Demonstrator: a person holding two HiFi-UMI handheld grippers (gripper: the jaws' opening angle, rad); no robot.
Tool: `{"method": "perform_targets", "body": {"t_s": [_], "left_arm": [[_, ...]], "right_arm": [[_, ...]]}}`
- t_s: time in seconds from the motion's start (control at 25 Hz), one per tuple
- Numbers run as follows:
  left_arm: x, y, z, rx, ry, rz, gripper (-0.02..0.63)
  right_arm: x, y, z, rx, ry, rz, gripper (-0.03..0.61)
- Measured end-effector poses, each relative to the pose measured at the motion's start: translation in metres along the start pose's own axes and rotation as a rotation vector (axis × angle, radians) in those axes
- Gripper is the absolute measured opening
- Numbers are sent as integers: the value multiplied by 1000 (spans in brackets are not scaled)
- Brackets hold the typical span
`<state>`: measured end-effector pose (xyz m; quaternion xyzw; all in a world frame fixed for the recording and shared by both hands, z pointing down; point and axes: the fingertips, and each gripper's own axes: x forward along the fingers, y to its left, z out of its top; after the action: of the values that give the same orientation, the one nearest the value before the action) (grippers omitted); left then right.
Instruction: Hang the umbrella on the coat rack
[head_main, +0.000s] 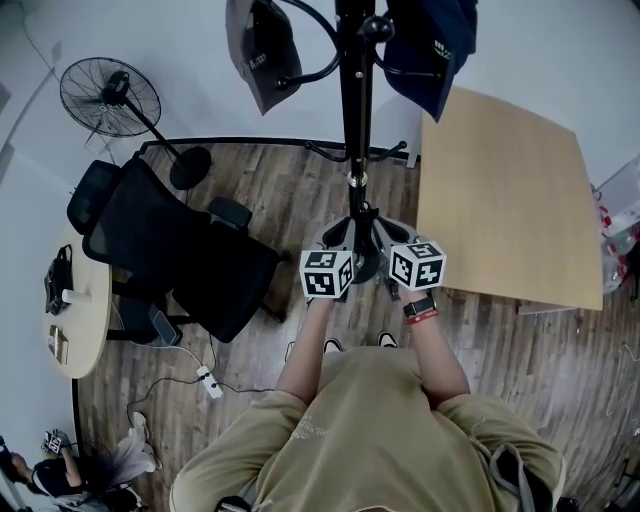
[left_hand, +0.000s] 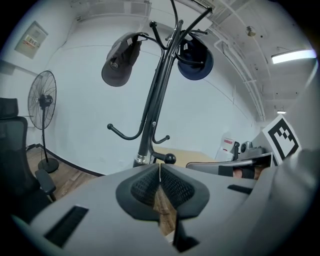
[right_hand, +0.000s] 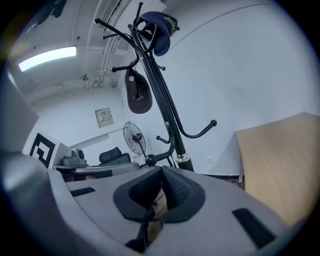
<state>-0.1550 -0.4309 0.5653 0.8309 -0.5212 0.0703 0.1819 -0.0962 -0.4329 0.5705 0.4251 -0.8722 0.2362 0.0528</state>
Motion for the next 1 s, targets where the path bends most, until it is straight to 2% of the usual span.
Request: {"method": "perform_targets", "body": {"t_s": [0.36,0.6,1.0], "left_arm": [[-22,7,31,48,-166,43,25],[-35,8,43,74,-256,51,25],[-39,5,40,83,-276,50,25]], "right_arm": [[-27,-11,37,-93,-201,-107,15],[-44,-12,48,-158,-290,-150,15],[-48,-8,48,-179,-296,-160,14]]}}
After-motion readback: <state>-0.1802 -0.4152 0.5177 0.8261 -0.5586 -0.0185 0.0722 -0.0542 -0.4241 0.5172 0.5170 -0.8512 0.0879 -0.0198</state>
